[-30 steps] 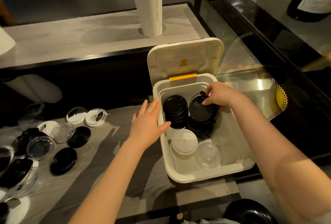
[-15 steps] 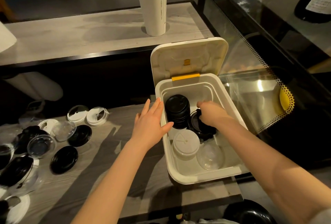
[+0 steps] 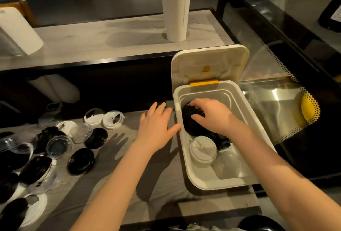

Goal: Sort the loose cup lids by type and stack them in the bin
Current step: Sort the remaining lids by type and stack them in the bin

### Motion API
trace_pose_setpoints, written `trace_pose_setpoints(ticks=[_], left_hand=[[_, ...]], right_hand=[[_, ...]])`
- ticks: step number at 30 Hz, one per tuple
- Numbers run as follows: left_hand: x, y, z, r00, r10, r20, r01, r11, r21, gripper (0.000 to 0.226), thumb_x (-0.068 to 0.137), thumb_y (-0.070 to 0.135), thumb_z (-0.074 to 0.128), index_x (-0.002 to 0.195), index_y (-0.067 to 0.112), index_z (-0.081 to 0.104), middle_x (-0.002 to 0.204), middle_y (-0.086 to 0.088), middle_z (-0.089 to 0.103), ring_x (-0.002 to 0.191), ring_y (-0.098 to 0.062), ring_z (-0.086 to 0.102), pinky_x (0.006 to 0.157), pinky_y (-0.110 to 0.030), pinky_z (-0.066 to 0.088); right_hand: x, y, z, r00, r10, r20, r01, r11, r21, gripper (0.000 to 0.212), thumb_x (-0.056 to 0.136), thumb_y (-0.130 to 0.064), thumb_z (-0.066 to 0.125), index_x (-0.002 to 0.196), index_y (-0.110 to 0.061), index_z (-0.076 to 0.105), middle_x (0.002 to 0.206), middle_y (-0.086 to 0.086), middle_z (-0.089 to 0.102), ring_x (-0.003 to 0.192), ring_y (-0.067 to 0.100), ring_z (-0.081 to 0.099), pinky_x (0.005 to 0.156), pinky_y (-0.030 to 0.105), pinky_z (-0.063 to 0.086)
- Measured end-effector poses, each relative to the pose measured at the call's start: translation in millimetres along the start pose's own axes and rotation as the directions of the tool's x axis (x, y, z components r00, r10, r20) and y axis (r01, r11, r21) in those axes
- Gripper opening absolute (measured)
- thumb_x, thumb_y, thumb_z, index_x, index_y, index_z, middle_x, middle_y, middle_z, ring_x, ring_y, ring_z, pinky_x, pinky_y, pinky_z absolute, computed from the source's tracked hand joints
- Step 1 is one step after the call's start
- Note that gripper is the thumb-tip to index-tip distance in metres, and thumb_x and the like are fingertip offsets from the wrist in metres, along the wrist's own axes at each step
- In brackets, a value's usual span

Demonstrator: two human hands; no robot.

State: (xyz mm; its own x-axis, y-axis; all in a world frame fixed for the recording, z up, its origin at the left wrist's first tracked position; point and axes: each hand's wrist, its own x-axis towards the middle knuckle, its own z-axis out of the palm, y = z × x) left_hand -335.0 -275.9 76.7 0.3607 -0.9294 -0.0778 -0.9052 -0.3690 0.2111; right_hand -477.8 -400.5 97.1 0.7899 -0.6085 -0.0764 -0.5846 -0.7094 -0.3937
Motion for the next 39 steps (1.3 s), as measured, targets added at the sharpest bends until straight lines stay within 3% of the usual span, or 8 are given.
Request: trace_pose_setpoints(ticks=[8,14,21,25,32,36,39], left_hand=[[-48.4,-95.1,-18.1,0.983,-0.165,0.075,0.162,0.986,0.039,0.064,0.093,0.050,0.043,0.147,0.021,0.025,0.158,0.000,0.011,0.146,-0.020,0.004,0.114,-0.046,0.015],[-81.3,-171.0,-20.4,0.961,-0.245,0.127,0.252,0.967,-0.035,0.059,0.091,0.049,0.048,0.141,0.019,0.037,0.152,0.000,0.026,0.141,-0.021,0.019,0.111,-0.041,0.025],[-77.2,-258.2,-6.5,0.918,-0.286,0.274,0.309,0.950,-0.041,0.065,0.094,0.045,0.046,0.148,0.016,0.024,0.157,-0.001,0.018,0.144,-0.020,0.013,0.115,-0.037,0.019],[-58.7,-294.2,0.9,0.923,-0.239,0.302,0.260,0.965,-0.031,0.068,0.094,0.044,0.047,0.149,0.015,0.018,0.158,-0.001,0.012,0.146,-0.020,0.005,0.116,-0.037,0.014],[-4.5,-342.3,-1.8,0.913,-0.167,0.371,0.176,0.984,0.011,0.069,0.094,0.046,0.045,0.149,0.013,0.019,0.159,-0.002,0.009,0.146,-0.021,0.000,0.117,-0.043,0.014],[30.0,-354.3,2.9,0.876,-0.201,0.438,0.209,0.977,0.030,0.070,0.094,0.049,0.044,0.150,0.015,0.017,0.159,-0.006,0.007,0.146,-0.025,-0.002,0.118,-0.042,0.011],[51.2,-361.4,11.7,0.843,-0.251,0.476,0.239,0.967,0.087,0.069,0.094,0.053,0.039,0.150,0.019,0.017,0.158,-0.007,0.007,0.145,-0.029,0.001,0.116,-0.049,0.012]], right_hand=[[24.6,-100.7,38.1,0.974,-0.225,0.005,0.223,0.962,-0.156,0.043,0.093,-0.036,0.053,0.133,-0.023,0.045,0.124,0.001,0.057,0.112,0.021,0.055,0.088,0.038,0.051],[49.6,-164.9,84.3,0.964,-0.234,0.126,0.251,0.957,-0.143,0.044,0.092,-0.036,0.053,0.132,-0.021,0.046,0.127,0.004,0.056,0.117,0.024,0.052,0.092,0.038,0.047],[87.2,-197.6,152.7,0.953,-0.076,0.295,0.119,0.984,-0.131,0.053,0.093,-0.037,0.052,0.142,-0.021,0.038,0.142,0.005,0.044,0.126,0.026,0.045,0.097,0.038,0.043],[112.6,-203.6,188.3,0.910,0.039,0.413,-0.001,0.996,-0.093,0.064,0.092,-0.039,0.054,0.147,-0.019,0.027,0.153,0.006,0.026,0.137,0.028,0.030,0.107,0.041,0.036],[158.8,-205.6,225.0,0.915,0.194,0.354,-0.192,0.981,-0.040,0.078,0.089,-0.032,0.057,0.151,-0.027,0.010,0.155,0.011,0.015,0.138,0.036,0.024,0.107,0.045,0.034],[165.9,-203.7,243.3,0.893,0.254,0.371,-0.241,0.967,-0.080,0.079,0.091,-0.043,0.053,0.151,-0.030,0.004,0.158,0.006,0.007,0.140,0.034,0.019,0.108,0.050,0.033],[165.2,-202.6,250.9,0.926,0.260,0.274,-0.241,0.965,-0.102,0.073,0.090,-0.052,0.050,0.149,-0.030,0.012,0.155,0.005,0.017,0.135,0.032,0.027,0.102,0.049,0.040]])
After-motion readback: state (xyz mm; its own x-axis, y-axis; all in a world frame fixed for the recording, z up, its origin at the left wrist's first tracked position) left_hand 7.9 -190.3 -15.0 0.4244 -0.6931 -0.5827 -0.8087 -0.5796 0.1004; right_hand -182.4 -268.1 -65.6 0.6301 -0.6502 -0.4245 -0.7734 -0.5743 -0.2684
